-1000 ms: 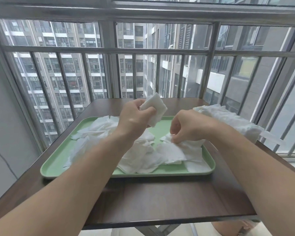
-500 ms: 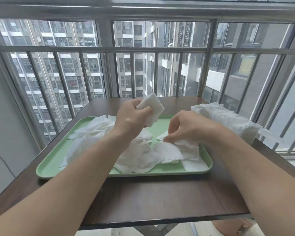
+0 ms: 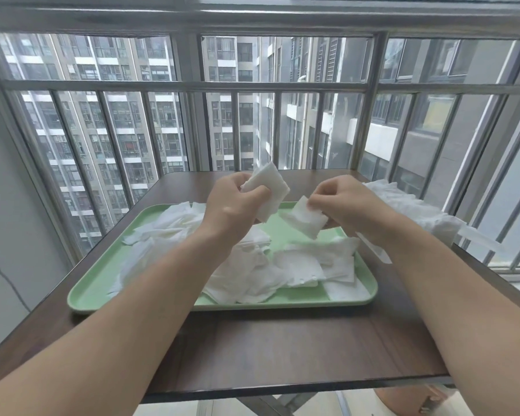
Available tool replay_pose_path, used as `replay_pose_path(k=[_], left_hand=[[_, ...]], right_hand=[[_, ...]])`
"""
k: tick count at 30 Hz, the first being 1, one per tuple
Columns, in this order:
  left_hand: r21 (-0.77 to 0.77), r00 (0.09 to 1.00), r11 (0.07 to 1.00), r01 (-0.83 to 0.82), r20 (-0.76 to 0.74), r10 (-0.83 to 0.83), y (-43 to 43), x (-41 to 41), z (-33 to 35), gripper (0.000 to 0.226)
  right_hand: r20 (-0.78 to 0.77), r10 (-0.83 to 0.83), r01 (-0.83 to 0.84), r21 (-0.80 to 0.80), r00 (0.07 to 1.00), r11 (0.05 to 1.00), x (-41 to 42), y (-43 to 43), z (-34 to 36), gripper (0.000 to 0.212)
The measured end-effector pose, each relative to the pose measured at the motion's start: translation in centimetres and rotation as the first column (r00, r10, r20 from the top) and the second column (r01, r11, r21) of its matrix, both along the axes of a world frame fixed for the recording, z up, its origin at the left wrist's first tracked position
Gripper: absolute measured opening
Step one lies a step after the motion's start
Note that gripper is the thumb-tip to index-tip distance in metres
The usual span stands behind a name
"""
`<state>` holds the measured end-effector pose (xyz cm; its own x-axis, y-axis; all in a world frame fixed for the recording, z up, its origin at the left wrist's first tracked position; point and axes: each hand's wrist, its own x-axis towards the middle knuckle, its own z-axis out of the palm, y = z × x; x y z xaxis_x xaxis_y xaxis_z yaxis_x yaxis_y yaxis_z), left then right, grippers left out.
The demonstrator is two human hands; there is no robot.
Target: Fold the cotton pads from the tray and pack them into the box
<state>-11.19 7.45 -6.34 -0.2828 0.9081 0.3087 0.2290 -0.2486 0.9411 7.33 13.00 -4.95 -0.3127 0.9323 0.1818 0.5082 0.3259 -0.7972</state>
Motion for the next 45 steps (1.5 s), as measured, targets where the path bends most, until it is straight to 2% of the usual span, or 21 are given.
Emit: replay_pose_path(k=[2,6,8,10,12,14,19,21,24,26,28,30,33,37,45], left_hand=[[-0.014,1.000,1.000,-0.009,0.007,0.010,0.1,-0.1,-0.1,0.014],[-0.063,0.999,0.998,-0.021,0.042,0.023,0.3,-0.1,-0.3,0.014],[-0.082,0.999,0.996,-0.028,0.041,0.031,0.2,0.0,-0.4,0.016],[-0.091,0.999,0.996,-0.026,0.029,0.029,0.2,0.0,-0.3,0.021],[-0.105,1.000,0.994,-0.016,0.024,0.019,0.0,0.0,-0.3,0.024],[-0.118,1.000,0.993,-0.019,0.009,0.020,0.1,0.0,-0.3,0.025],[-0.125,0.999,0.991,-0.042,-0.016,0.040,0.1,-0.2,-0.3,0.026],[-0.117,0.999,0.992,-0.049,-0.022,0.046,0.1,-0.2,-0.3,0.026],[-0.112,1.000,0.994,-0.017,0.006,0.018,0.1,-0.3,-0.2,0.024],[-0.111,0.996,0.992,0.057,0.080,-0.048,-0.1,-0.2,0.0,0.024],[-0.108,0.981,0.983,0.148,0.143,-0.132,-0.3,-0.1,0.1,0.023],[-0.103,0.966,0.969,0.226,0.153,-0.209,-0.5,0.0,0.2,0.020],[-0.106,0.949,0.947,0.302,0.124,-0.289,-0.6,0.2,0.1,0.022],[-0.106,0.935,0.929,0.355,0.066,-0.350,-0.5,0.3,0.0,0.031],[-0.115,0.917,0.910,0.398,0.056,-0.395,-0.4,0.1,0.0,0.031]], right_hand=[[-0.190,-0.019,0.000,-0.100,0.982,0.995,0.3,0.0,0.2,0.017],[-0.431,-0.042,-0.085,-0.271,0.901,0.959,0.3,-0.3,0.6,0.007],[-0.462,-0.067,-0.093,-0.315,0.884,0.944,0.2,-0.3,0.6,0.006],[-0.414,-0.081,-0.065,-0.326,0.907,0.943,0.1,-0.3,0.3,0.006],[-0.315,-0.100,0.006,-0.286,0.944,0.958,0.1,-0.3,0.0,0.004],[-0.243,-0.111,0.063,-0.199,0.964,0.978,0.2,-0.2,-0.4,0.011],[-0.097,-0.023,0.034,0.117,0.995,0.993,0.1,-0.1,-0.3,0.023],[-0.147,-0.011,0.036,0.169,0.989,0.985,-0.1,-0.4,0.1,0.028],[-0.341,0.052,0.006,0.168,0.939,0.986,-0.1,-0.4,0.3,0.026],[-0.507,0.159,-0.123,0.104,0.847,0.987,0.0,-0.5,0.5,0.022],[-0.595,0.258,-0.272,0.068,0.762,0.960,0.1,-0.7,0.7,0.021],[-0.582,0.313,-0.335,0.073,0.751,0.940,0.0,-0.6,0.5,0.029],[-0.475,0.334,-0.315,0.122,0.814,0.941,0.0,-0.1,0.2,0.034],[-0.302,0.315,-0.266,0.192,0.900,0.945,0.2,-0.1,0.1,0.024],[-0.208,0.292,-0.225,0.296,0.933,0.928,-0.2,-0.6,0.1,0.025]])
